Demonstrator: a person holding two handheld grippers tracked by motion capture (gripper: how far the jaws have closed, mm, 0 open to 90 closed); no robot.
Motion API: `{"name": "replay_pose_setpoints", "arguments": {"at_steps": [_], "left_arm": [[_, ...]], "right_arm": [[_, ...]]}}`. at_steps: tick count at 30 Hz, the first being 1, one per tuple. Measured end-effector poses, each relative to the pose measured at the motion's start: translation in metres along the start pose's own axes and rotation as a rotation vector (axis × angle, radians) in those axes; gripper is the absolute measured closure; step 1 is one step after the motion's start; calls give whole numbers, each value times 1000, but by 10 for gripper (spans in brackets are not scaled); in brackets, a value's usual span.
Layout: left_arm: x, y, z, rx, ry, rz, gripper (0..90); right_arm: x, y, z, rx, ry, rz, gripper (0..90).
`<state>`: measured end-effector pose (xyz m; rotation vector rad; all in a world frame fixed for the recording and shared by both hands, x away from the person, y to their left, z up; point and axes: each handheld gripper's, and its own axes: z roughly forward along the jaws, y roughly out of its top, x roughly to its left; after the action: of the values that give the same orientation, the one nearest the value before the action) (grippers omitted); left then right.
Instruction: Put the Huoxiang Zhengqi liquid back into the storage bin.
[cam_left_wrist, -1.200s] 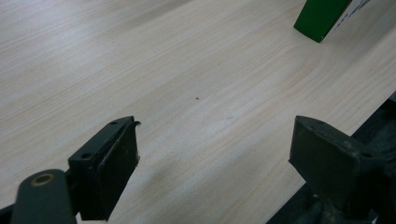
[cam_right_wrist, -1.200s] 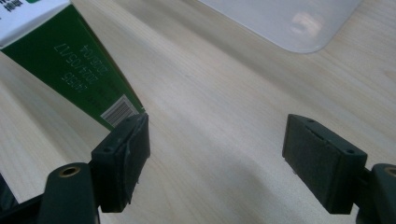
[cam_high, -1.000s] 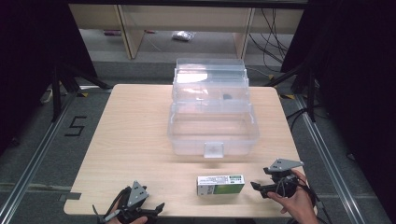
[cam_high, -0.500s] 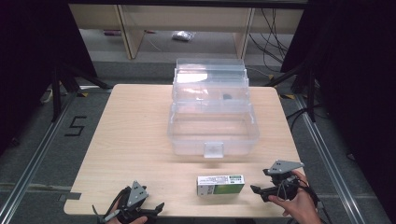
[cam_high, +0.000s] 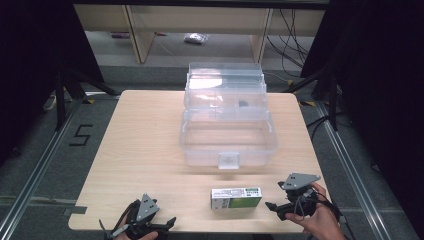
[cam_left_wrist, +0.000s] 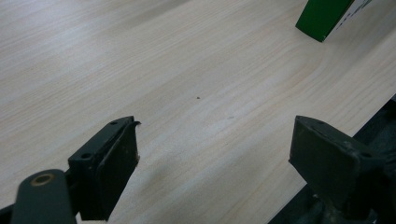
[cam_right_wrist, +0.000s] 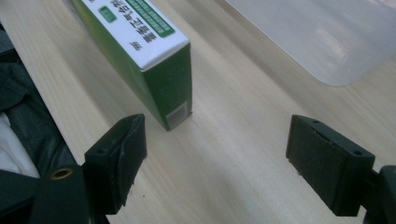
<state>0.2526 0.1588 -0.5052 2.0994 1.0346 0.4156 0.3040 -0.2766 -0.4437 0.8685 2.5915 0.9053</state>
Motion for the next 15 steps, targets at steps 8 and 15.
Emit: {"name": "replay_pose_setpoints", "arguments": {"at_steps": [8,15], "left_arm": [[3,1,-1,37,-1,41,147],[3,0,-2,36,5,32,148]], "right_arm": [[9,15,0,13,16,-87,203],[17,34,6,59,20,-158,202]]}}
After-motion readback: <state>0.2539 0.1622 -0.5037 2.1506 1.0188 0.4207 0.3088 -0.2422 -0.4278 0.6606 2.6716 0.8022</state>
